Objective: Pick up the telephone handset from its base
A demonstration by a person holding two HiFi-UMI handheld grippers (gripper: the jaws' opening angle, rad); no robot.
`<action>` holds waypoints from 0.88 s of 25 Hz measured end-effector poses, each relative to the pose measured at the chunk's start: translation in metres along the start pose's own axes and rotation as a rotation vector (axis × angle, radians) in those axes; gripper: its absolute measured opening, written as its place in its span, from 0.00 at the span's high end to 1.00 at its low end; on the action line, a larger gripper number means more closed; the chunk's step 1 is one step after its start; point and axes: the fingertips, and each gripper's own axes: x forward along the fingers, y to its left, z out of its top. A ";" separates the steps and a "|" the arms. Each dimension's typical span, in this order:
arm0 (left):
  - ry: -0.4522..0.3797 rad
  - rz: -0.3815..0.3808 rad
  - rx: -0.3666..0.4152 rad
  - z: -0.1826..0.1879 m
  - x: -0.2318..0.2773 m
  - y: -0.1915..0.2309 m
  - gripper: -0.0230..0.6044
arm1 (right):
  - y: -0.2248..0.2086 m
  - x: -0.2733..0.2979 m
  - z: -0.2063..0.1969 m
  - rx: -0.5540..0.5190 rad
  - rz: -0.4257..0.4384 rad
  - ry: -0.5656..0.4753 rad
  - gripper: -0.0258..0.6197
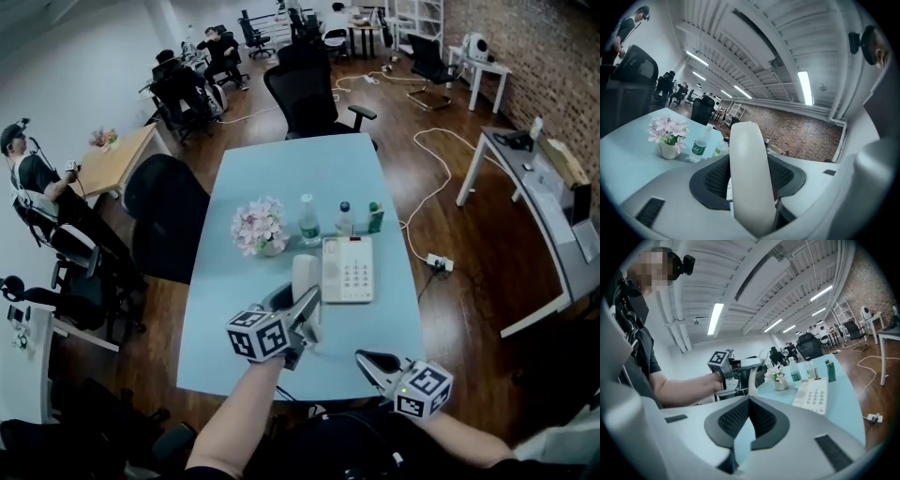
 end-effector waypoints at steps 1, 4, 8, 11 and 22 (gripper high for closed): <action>-0.013 -0.024 -0.006 0.000 -0.014 -0.005 0.60 | 0.006 0.003 0.000 -0.004 0.004 0.001 0.94; -0.049 -0.077 -0.022 -0.003 -0.058 -0.018 0.60 | 0.028 0.013 -0.008 -0.020 0.028 0.016 0.94; -0.095 -0.122 -0.065 -0.010 -0.112 -0.030 0.60 | 0.059 0.024 -0.015 -0.050 0.055 0.022 0.94; -0.129 -0.155 -0.113 -0.018 -0.147 -0.035 0.60 | 0.072 0.028 -0.022 -0.060 0.063 0.030 0.94; -0.238 -0.192 -0.211 -0.032 -0.209 -0.043 0.60 | 0.076 0.029 -0.036 -0.009 0.019 0.029 0.94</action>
